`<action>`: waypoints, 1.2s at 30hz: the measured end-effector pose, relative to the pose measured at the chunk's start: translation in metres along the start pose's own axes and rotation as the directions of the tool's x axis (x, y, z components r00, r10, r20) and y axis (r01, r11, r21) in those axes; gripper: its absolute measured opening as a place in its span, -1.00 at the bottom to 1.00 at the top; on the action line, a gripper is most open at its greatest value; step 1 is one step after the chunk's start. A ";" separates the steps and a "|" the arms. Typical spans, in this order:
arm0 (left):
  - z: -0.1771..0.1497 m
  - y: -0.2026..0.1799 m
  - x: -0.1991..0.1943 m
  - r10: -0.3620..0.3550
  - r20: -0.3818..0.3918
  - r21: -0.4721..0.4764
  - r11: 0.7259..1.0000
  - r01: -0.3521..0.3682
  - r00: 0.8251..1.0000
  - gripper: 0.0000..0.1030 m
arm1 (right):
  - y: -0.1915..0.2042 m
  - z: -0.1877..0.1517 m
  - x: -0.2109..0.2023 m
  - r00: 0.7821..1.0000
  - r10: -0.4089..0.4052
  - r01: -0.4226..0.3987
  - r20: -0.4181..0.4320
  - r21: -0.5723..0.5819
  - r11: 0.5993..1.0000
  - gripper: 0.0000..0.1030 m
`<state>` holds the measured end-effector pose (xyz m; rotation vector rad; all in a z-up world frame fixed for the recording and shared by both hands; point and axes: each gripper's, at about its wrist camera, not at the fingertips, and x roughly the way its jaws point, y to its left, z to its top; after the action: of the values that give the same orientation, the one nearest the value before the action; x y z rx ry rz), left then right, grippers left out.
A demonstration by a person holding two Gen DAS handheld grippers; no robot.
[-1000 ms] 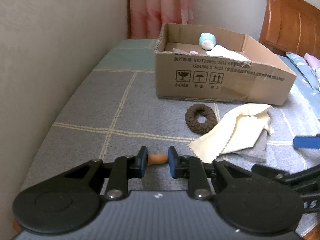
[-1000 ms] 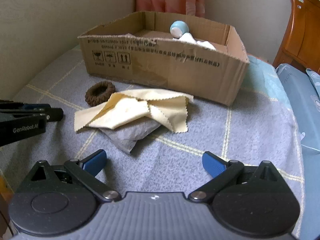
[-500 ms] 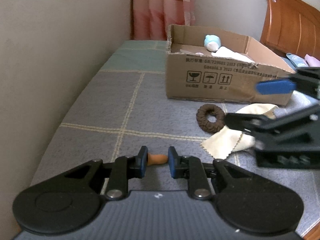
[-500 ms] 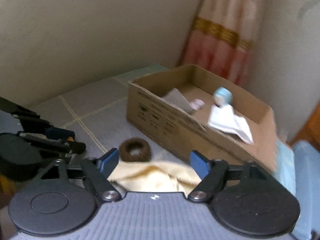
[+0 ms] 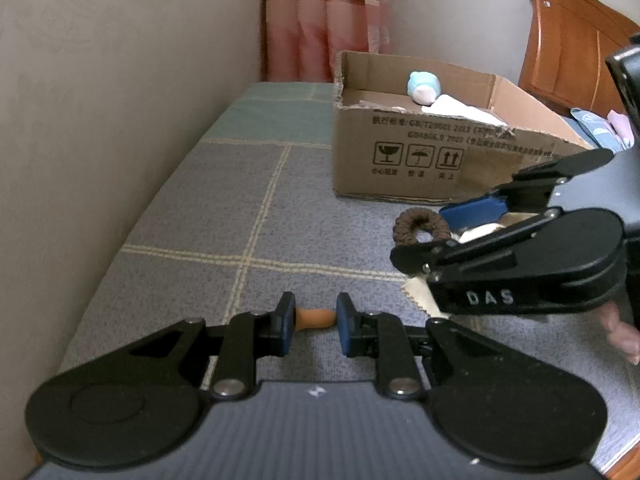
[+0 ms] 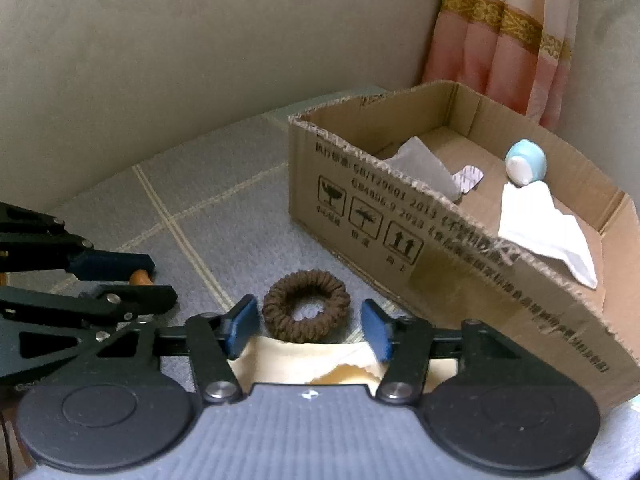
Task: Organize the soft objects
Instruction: 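Hold the orange piece with the left tool while the right tool grasps the brown hair tie, then carry the orange piece and brown hair tie over the box and open both tools inside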
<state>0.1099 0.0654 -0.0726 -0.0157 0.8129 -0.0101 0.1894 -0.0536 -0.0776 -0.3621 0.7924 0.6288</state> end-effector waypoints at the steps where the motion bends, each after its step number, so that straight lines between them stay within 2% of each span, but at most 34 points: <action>1: 0.000 0.000 0.000 -0.002 0.000 -0.001 1.000 0.002 1.000 -0.60 | -0.001 0.001 0.001 1.000 0.004 -0.004 0.000 0.010 1.000 0.01; 6: 0.000 0.001 -0.001 -0.010 -0.001 0.002 1.000 0.010 1.000 -0.61 | 0.003 -0.003 -0.004 1.000 -0.014 0.014 0.007 0.018 1.000 -0.25; 15: 0.010 0.002 -0.015 -0.041 0.033 0.040 0.998 0.039 0.999 -0.60 | -0.004 0.004 -0.048 0.996 -0.032 0.025 0.089 0.078 0.997 -0.26; 21: 0.030 0.000 -0.023 -0.064 0.075 0.074 0.995 0.059 0.995 -0.60 | -0.017 0.017 -0.094 0.976 -0.088 0.066 0.200 0.117 0.991 -0.26; 25: 0.053 -0.003 -0.027 -0.087 0.112 0.111 0.991 0.075 0.990 -0.60 | -0.037 0.032 -0.108 0.953 -0.169 0.133 0.253 0.152 0.979 -0.24; 26: 0.058 -0.003 -0.027 -0.092 0.121 0.119 0.990 0.078 0.988 -0.60 | -0.044 0.035 -0.106 0.946 -0.199 0.159 0.257 0.168 0.973 -0.22; 30: 0.081 -0.010 -0.029 -0.128 0.152 0.157 0.982 0.104 0.980 -0.60 | -0.071 0.043 -0.085 0.920 -0.330 0.273 0.212 0.255 0.927 0.45; 32: 0.093 -0.015 -0.029 -0.139 0.173 0.188 0.977 0.105 0.975 -0.61 | -0.077 0.040 -0.080 0.920 -0.350 0.291 0.178 0.290 0.912 0.50; 36: 0.120 -0.029 -0.023 -0.188 0.187 0.239 0.961 0.141 0.964 -0.60 | -0.071 0.022 -0.091 0.914 -0.354 0.279 0.197 0.326 0.903 0.75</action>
<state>0.1809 0.0377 0.0270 0.1266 0.5949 -0.2548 0.1981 -0.1311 0.0107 -0.1303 0.5524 0.2348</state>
